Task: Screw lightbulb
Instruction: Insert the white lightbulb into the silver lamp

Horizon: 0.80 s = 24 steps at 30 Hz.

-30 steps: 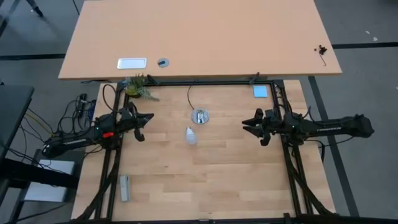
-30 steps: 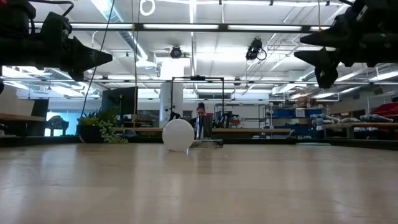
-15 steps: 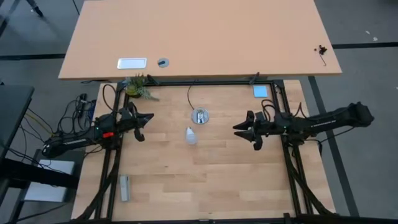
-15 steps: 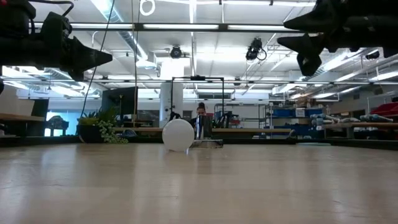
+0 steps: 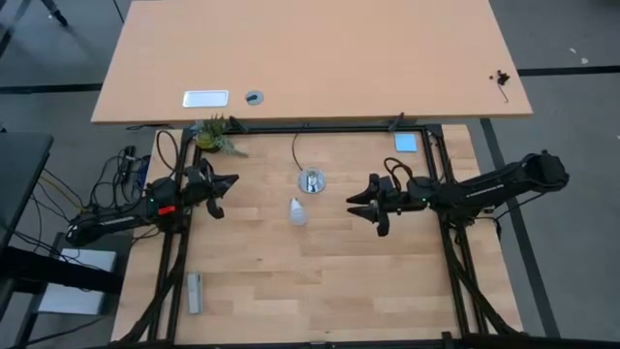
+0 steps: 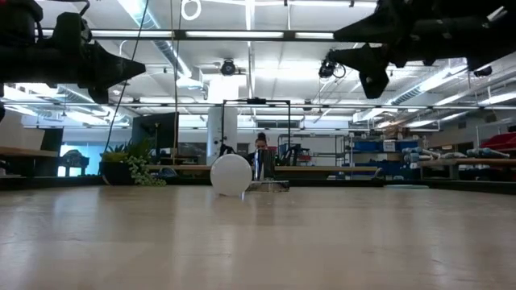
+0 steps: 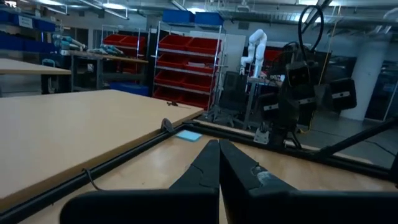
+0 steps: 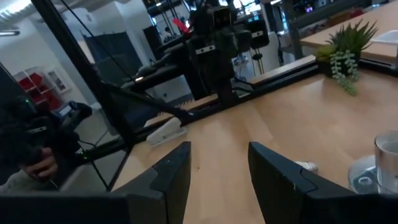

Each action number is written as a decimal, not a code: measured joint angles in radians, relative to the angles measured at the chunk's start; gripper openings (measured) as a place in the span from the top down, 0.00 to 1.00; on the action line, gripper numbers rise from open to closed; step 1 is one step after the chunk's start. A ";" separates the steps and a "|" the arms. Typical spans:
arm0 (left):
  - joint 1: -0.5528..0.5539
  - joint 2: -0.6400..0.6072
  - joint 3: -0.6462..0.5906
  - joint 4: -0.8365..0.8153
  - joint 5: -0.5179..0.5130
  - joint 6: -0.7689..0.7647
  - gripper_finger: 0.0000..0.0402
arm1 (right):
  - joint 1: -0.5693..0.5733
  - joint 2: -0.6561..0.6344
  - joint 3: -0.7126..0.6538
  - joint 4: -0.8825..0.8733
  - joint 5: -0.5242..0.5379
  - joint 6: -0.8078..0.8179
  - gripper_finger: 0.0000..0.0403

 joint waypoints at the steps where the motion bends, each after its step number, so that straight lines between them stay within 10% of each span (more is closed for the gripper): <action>1: 0.000 0.000 0.000 -0.001 0.000 0.000 0.99 | 0.000 0.017 0.014 0.004 0.000 -0.010 0.58; 24: 0.000 0.015 0.000 0.106 0.043 0.030 0.99 | 0.058 0.503 0.423 -0.029 0.159 -0.214 0.58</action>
